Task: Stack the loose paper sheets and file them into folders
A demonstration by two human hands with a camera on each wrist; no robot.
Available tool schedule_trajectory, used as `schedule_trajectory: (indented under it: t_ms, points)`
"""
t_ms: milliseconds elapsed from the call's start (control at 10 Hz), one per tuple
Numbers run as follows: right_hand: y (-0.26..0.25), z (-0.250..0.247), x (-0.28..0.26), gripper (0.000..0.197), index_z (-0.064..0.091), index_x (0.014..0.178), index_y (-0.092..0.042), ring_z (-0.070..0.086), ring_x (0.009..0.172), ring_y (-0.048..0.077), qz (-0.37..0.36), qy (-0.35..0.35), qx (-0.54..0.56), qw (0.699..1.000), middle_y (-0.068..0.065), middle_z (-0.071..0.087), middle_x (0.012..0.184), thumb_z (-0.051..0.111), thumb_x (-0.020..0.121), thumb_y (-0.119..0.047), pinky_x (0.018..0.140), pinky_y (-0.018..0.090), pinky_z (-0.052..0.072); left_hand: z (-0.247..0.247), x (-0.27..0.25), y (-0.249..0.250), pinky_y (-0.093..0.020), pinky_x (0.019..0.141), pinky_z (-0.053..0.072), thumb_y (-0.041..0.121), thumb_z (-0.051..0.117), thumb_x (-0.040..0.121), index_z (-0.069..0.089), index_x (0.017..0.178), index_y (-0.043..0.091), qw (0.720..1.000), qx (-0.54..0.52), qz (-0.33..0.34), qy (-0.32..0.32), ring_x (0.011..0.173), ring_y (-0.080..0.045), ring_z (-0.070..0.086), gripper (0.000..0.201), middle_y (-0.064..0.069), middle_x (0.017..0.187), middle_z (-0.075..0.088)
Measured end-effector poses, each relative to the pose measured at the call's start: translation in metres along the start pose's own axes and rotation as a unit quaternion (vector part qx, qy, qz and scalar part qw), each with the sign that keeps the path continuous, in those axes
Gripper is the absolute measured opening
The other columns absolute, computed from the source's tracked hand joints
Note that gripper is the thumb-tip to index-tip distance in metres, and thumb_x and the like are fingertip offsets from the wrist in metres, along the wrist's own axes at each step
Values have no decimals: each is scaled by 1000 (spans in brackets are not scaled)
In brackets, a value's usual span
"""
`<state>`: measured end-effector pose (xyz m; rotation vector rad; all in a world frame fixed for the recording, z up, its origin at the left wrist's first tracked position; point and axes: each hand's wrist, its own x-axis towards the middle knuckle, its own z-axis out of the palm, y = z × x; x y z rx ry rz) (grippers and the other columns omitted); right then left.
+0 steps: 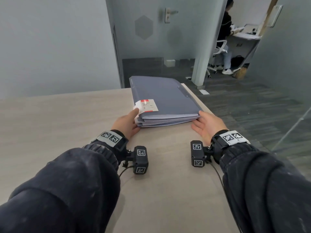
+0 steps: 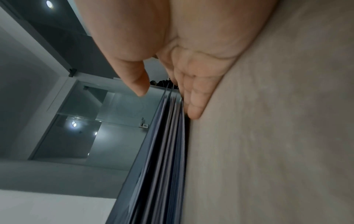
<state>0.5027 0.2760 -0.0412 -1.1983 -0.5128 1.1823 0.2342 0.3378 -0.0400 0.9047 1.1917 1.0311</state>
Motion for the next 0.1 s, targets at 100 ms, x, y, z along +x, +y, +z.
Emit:
schedule_trajectory:
  t_ms: [100]
  points:
    - [7,-1,-17,40,42,140,8,37,142,42,1,37,-47,998,30,39,151,44,103,-6,115,49,38,-8,-25,-4,-23,70,43,21,46,106,51,89,18,999,-27,-9,-40,74,-12,48,18,-2,86,48]
